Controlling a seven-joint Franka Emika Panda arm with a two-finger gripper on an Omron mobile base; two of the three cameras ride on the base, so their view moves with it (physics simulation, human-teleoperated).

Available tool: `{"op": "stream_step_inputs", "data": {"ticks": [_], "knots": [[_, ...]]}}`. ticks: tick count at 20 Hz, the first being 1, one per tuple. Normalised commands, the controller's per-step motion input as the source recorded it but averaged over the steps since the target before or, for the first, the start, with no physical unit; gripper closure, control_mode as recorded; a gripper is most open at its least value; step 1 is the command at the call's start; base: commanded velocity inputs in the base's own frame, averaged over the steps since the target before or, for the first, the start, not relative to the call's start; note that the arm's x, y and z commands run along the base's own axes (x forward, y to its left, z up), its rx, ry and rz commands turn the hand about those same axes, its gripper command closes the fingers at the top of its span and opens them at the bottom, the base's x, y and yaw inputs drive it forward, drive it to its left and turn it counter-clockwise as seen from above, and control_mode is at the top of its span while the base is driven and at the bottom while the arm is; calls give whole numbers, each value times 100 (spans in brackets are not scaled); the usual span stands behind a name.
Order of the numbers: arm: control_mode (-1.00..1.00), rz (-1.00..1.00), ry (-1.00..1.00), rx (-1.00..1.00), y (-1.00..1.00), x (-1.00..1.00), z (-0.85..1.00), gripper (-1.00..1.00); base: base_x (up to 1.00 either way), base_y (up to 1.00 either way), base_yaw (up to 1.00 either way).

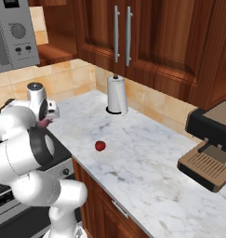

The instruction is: Place the pan on the rear right burner on the stove. Then place the tomato and the onion in the pan and turn on the rear right burner.

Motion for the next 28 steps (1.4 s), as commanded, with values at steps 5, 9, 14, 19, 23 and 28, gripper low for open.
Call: {"op": "stream_step_inputs", "data": {"ticks": [5,9,14,19,23,28], "knots": [[-100,13,0,2,75,0,0,100,0,0,0],[-100,13,0,1,75,0,0,100,0,0,0],[-100,12,0,0,63,-1,0,100,0,0,0],[-100,9,0,0,50,0,-6,100,0,0,0],[-100,7,0,1,52,0,-24,100,0,0,0],[-100,2,0,0,42,9,-20,100,0,0,0]]}}
